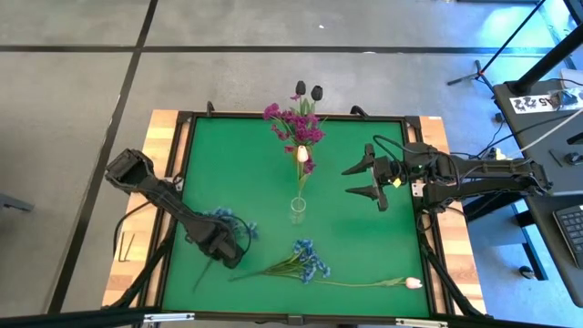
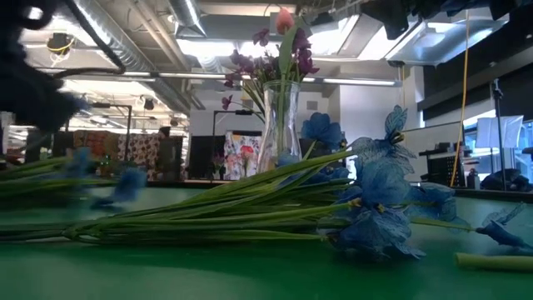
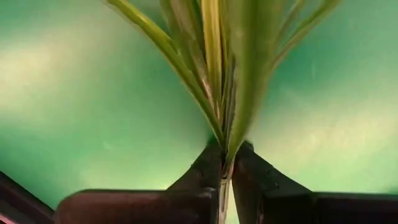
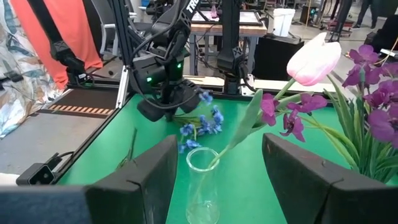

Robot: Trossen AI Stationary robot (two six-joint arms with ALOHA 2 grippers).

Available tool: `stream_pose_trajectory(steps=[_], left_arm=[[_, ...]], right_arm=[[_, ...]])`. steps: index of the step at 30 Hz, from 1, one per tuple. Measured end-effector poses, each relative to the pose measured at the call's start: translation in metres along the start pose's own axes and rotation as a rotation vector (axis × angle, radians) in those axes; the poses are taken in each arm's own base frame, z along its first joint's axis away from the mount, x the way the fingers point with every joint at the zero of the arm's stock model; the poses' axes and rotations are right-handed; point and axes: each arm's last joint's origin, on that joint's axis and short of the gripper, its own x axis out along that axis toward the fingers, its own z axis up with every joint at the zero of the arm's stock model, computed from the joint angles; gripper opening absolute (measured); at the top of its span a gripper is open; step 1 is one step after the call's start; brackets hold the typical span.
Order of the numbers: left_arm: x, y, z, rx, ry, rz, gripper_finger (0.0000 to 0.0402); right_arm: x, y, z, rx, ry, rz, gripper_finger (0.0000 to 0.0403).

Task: Sort flowers into vase by color
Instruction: Put the left blue flowers into the transparent vase

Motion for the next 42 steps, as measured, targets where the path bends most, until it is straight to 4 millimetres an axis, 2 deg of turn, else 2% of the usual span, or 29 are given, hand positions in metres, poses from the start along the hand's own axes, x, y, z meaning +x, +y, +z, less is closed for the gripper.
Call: stream_pose_trajectory(steps=[3, 8, 13, 19, 25, 30, 36, 42], left_arm=[[-0.02, 0.003, 0.01, -0.001, -0.167, 0.018, 0.0012], [-0.086, 0.007, 0.014, 0.009, -0.42, -0.095, 0.0011], [-0.148, 0.014, 0.013, 0.045, -0.738, -0.355, 0.001], [-0.194, 0.0, 0.008, 0.193, -1.058, -0.588, 0.001], [-0.216, -0.018, 0.008, 0.308, -1.305, -0.627, 0.001], [-0.223, -0.035, 0.019, 0.383, -1.421, -0.59, 0.0009], [-0.219, -0.051, 0.036, 0.453, -1.452, -0.56, 0.0009], [-0.206, -0.068, 0.05, 0.459, -1.468, -0.508, 0.0009]], right_arm=[[-0.001, 0.0, 0.0, -0.008, -0.002, -0.001, 0.0234], [-0.01, 0.001, 0.005, -0.039, -0.036, -0.025, 0.0234], [-0.022, 0.003, 0.009, -0.044, -0.064, -0.033, 0.0234], [-0.029, 0.005, 0.012, -0.023, -0.089, -0.033, 0.0234], [-0.029, 0.005, 0.012, -0.014, -0.09, -0.031, 0.0234], [-0.029, 0.005, 0.012, 0.001, -0.09, -0.029, 0.0234], [-0.029, 0.005, 0.01, 0.009, -0.069, -0.028, 0.0234], [-0.029, 0.005, 0.009, 0.01, -0.061, -0.028, 0.0234]])
